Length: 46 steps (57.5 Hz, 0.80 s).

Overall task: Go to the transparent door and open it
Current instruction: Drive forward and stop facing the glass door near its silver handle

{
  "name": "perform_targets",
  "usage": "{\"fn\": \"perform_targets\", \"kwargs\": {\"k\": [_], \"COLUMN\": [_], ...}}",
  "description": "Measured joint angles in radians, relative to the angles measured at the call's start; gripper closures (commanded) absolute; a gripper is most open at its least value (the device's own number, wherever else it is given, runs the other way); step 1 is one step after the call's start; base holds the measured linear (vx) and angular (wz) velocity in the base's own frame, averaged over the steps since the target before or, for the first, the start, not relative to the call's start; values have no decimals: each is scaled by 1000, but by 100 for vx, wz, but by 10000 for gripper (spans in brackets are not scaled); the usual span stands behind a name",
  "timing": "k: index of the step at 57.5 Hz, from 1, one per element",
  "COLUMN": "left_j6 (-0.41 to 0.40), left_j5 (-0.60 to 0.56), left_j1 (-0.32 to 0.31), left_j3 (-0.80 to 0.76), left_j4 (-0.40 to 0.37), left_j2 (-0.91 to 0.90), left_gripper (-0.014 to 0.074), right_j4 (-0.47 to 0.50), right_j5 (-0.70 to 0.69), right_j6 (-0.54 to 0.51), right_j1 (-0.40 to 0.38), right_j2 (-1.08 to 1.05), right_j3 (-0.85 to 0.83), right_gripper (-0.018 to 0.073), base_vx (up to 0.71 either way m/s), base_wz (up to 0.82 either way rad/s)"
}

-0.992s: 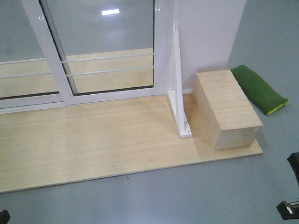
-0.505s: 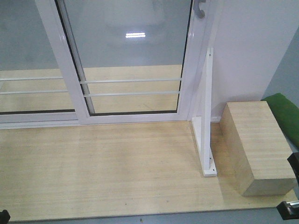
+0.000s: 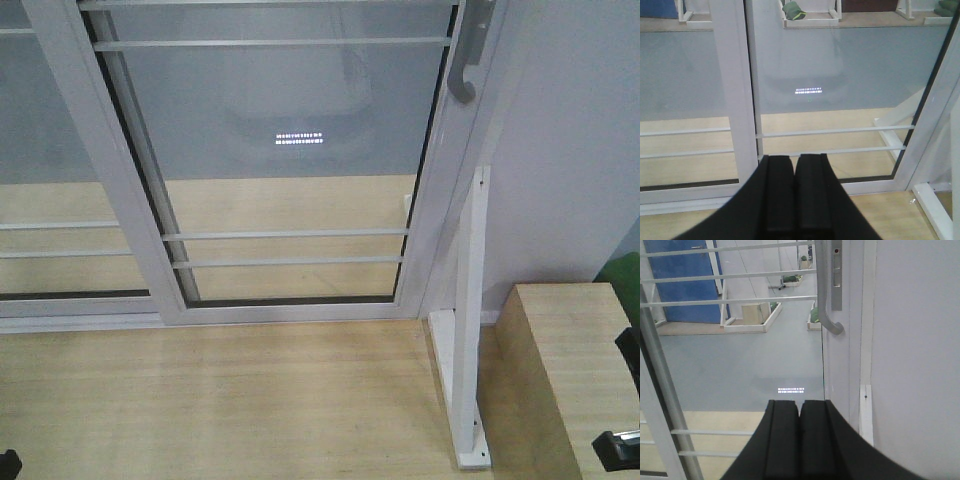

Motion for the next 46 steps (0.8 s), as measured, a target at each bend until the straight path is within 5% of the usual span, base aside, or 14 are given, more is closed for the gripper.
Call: {"fn": "perform_targets", "kwargs": {"k": [46], "left_j6": [0], "left_j5": [0], "left_j1": [0], "left_j3": [0], "left_j4": [0], "left_j2": [0], "left_gripper": [592], "right_j4": [0], "right_j5": [0], "right_j6": [0], "right_j1": [0], "right_j2": [0], "right_j3": [0], "right_gripper": [547], "base_vx": [20], "base_wz": [2]}}
